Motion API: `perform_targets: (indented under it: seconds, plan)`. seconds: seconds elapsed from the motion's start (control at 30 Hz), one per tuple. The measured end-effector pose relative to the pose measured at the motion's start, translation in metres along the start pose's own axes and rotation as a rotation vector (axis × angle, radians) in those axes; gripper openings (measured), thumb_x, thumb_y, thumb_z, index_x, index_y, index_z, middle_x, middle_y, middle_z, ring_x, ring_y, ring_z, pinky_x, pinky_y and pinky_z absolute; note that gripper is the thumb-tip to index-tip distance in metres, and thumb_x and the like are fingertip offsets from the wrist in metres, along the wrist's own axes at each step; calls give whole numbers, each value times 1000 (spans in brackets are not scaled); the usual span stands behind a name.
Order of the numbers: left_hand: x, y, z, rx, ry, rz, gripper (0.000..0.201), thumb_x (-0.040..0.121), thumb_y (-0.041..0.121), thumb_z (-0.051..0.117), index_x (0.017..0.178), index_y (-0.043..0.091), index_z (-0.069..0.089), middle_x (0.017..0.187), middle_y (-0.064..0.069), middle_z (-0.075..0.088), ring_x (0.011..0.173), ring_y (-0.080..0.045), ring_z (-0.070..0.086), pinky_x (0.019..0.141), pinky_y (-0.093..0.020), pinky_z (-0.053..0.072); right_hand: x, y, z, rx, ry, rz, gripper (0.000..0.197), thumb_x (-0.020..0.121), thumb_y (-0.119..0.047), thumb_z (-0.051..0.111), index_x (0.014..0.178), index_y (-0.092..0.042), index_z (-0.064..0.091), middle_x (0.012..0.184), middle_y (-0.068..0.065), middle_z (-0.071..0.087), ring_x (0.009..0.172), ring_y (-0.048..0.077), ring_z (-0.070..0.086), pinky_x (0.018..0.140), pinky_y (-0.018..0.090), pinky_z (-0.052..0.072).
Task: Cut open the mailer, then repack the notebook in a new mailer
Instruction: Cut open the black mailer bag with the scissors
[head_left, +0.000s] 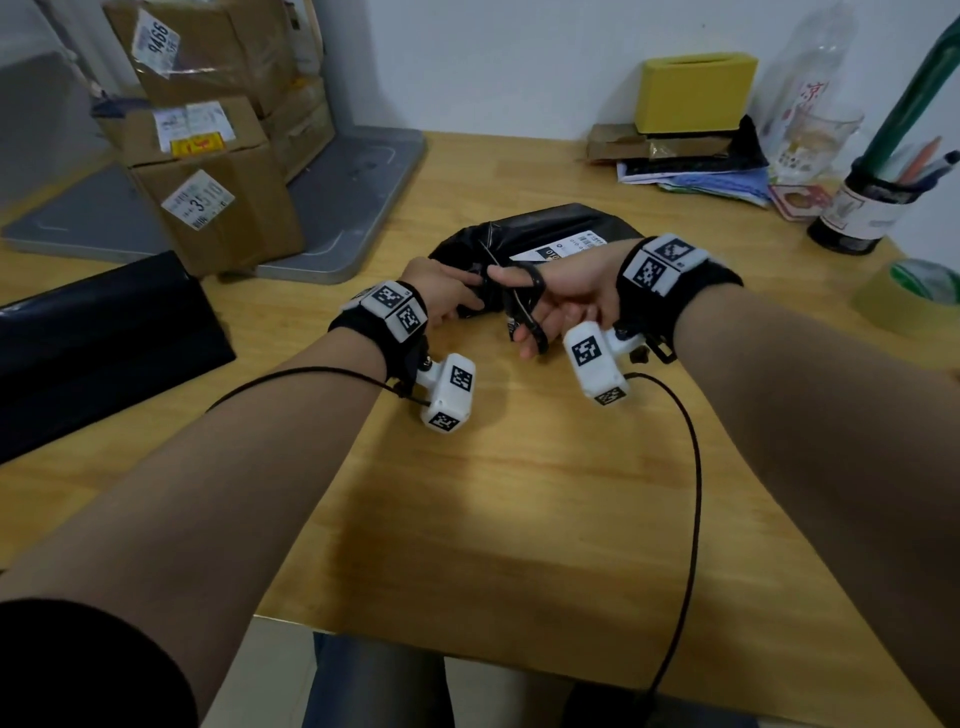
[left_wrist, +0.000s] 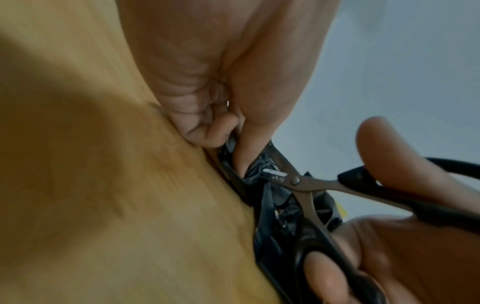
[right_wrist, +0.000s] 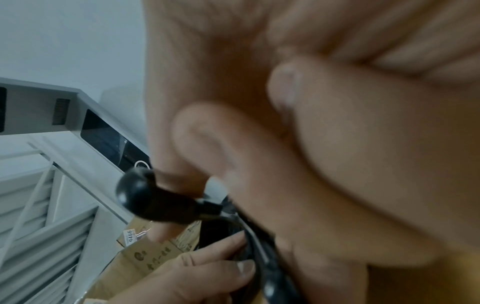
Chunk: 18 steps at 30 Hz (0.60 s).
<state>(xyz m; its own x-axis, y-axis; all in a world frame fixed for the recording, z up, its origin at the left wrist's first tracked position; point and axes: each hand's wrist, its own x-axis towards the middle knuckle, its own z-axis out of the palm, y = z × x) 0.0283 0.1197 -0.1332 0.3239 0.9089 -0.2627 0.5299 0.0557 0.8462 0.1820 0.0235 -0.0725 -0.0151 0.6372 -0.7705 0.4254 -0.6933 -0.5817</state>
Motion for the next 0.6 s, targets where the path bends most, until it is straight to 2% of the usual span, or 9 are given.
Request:
perform_targets:
  seconds: [0.07, 0.13, 0.27, 0.37, 0.5, 0.6]
  plan:
    - [2, -1, 0, 0, -2, 11, 41, 76, 5, 80, 112, 24, 75, 68, -2, 61, 47, -12, 45, 44, -20, 39, 6, 3, -2, 53, -13, -9, 73, 89, -76, 45, 91, -5, 62, 76, 8, 75, 28, 1, 31, 28, 12, 21]
    - [2, -2, 1, -8, -9, 21, 42, 77, 4, 79, 115, 22, 73, 78, -3, 66, 52, -12, 49, 44, -18, 41, 13, 6, -4, 118, -53, -20, 69, 88, -76, 47, 86, -8, 60, 71, 5, 71, 28, 1, 31, 29, 12, 19]
    - [6, -4, 1, -26, -26, 23, 44, 75, 5, 81, 116, 22, 73, 100, -4, 72, 70, -16, 59, 61, -24, 49, 21, 13, -4, 199, -64, -27, 68, 80, -81, 55, 74, -13, 58, 66, -3, 56, 29, 1, 29, 36, 12, 14]
    - [7, -5, 0, -29, -37, 21, 44, 76, 5, 81, 116, 22, 73, 98, -4, 72, 66, -14, 55, 65, -25, 50, 23, 18, -3, 201, -38, -38, 64, 75, -82, 60, 72, -18, 56, 63, -7, 54, 30, 1, 27, 42, 13, 10]
    - [9, -6, -1, -65, -41, 15, 44, 76, 4, 80, 114, 23, 73, 104, -5, 73, 75, -16, 59, 84, -32, 56, 22, 20, -4, 222, -19, -42, 62, 72, -81, 64, 69, -19, 56, 61, -8, 51, 31, 0, 26, 43, 14, 10]
    - [9, -6, -4, -71, -89, 4, 44, 77, 5, 80, 117, 24, 72, 97, -3, 72, 69, -13, 57, 77, -28, 53, 21, 15, -3, 201, -4, -55, 73, 73, -85, 57, 79, -12, 62, 66, -2, 59, 31, 1, 29, 34, 11, 18]
